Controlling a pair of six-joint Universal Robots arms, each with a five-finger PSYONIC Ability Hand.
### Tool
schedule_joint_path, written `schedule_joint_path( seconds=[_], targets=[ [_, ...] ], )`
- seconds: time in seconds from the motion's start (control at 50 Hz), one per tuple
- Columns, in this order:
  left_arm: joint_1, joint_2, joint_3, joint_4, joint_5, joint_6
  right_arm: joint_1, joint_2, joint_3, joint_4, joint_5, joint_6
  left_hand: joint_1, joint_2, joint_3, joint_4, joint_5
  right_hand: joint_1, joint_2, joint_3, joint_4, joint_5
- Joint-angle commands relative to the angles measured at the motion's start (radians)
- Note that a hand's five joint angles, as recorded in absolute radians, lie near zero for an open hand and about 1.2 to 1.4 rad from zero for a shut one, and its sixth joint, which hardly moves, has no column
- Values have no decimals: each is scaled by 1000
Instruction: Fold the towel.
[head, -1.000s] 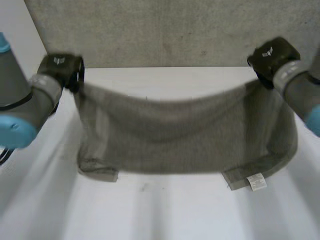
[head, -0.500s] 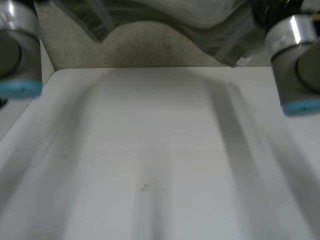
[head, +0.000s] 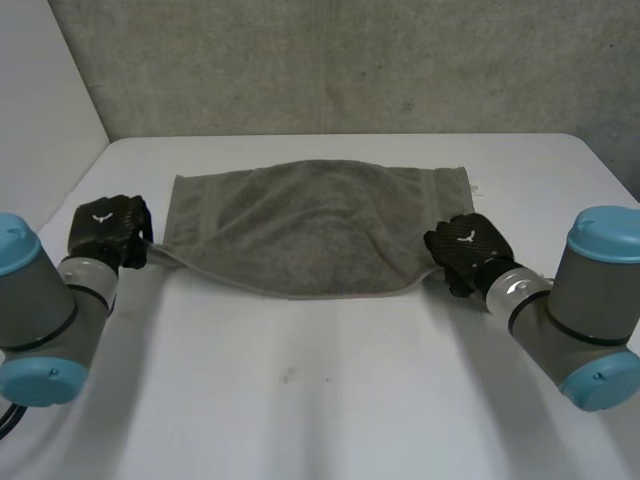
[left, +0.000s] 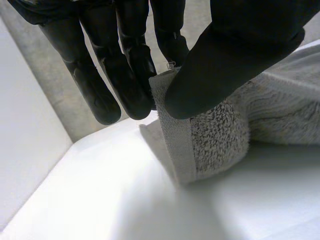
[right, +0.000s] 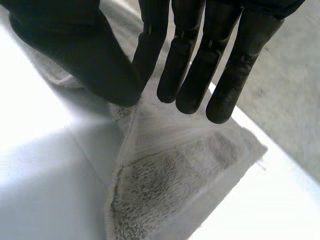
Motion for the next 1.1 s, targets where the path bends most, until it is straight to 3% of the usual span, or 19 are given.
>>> schedule_joint_path(
  seconds=[0.02, 0.04, 0.14, 0.34, 0.72, 0.96, 1.1],
  targets=[
    [30, 18, -1, 0, -4, -5, -62, -39, 2, 8, 55, 301, 207, 179, 180, 179, 190, -80, -247, -248, -248, -261],
    [30, 18, -1, 0, -4, -5, -76, -42, 5, 17, 87, 346, 207, 179, 180, 179, 190, -210, -376, -378, -378, -391],
    [39, 32, -7, 0, -4, -7, -99, -37, 2, 65, 162, 421, 207, 179, 180, 179, 190, -375, -541, -543, -543, -556],
    [39, 37, -10, -2, -2, -7, -133, -2, 10, 137, 159, 435, 207, 179, 180, 179, 190, -482, -648, -649, -649, -662],
    [78, 69, -7, -3, 0, -5, -118, 18, -7, 175, 17, 328, 207, 179, 180, 179, 190, -452, -619, -620, -620, -633],
    [73, 64, -7, -3, 0, -7, -61, 121, -113, 168, 38, 423, 207, 179, 180, 179, 190, -393, -560, -561, -561, -574],
    [76, 64, -7, -5, 0, -7, -53, 190, -193, 162, 124, 417, 207, 179, 180, 179, 190, -63, -229, -230, -230, -243]
  ],
)
